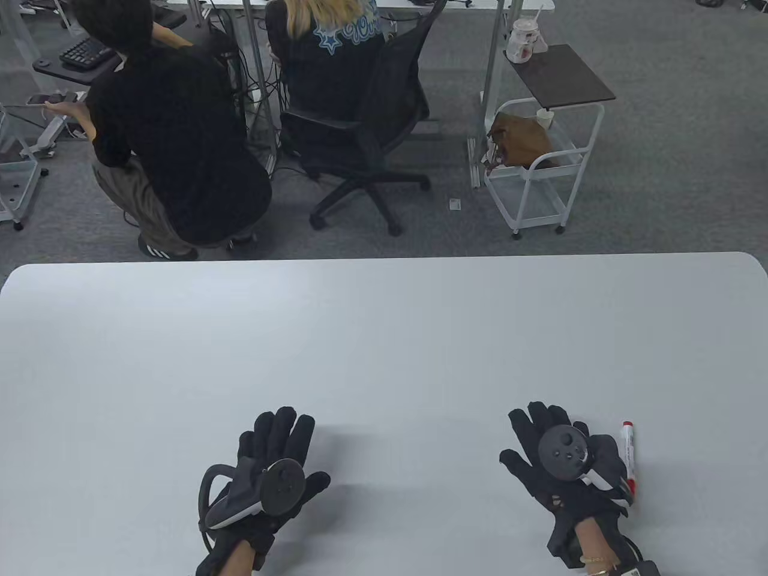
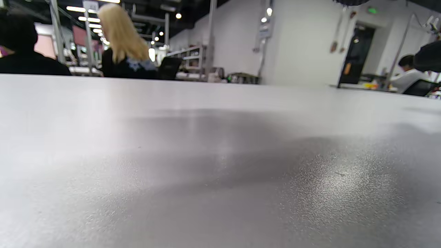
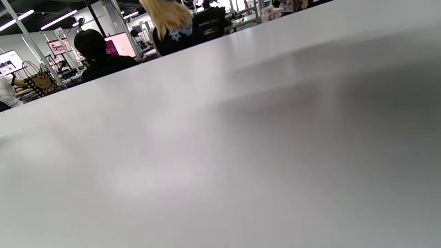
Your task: Remove marker cap from marker with left hand
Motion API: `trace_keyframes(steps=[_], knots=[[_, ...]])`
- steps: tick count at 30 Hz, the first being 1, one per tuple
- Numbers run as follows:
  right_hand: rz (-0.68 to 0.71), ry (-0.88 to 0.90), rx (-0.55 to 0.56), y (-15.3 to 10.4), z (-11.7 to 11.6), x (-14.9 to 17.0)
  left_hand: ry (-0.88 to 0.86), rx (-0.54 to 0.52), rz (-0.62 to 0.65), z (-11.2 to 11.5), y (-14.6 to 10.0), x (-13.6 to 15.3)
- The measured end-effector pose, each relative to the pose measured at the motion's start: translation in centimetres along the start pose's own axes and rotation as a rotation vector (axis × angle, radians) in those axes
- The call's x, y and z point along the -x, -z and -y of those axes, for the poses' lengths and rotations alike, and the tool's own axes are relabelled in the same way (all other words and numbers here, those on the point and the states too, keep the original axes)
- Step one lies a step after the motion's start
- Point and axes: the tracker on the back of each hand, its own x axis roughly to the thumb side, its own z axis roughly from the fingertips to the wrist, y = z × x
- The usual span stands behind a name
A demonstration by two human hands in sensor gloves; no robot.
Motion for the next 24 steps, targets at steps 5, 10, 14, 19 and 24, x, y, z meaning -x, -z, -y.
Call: trace_keyframes(steps=[5, 10, 14, 19, 24], knots=[[-0.002, 0.001, -0.005, 0.04, -0.04, 0.07, -0.004, -0.009, -0.006, -0.09, -0.07, 0.16], [0.006, -0.004, -0.002, 0.0, -0.03, -0.03, 0.002, -0.005, -0.006, -0.12, -0.08, 0.15], [0.003, -0.01, -0.003, 0.05, -0.06, 0.03, 0.002, -0.003, -0.003, -0.15, -0.08, 0.11], [-0.003, -0.008, -0.006, 0.04, -0.06, 0.1, 0.004, -0.002, -0.003, -0.11, -0.08, 0.11], [-0.012, -0.007, -0.011, 0.06, -0.08, 0.2, 0.005, 0.001, 0.002, -0.1, -0.07, 0.0]])
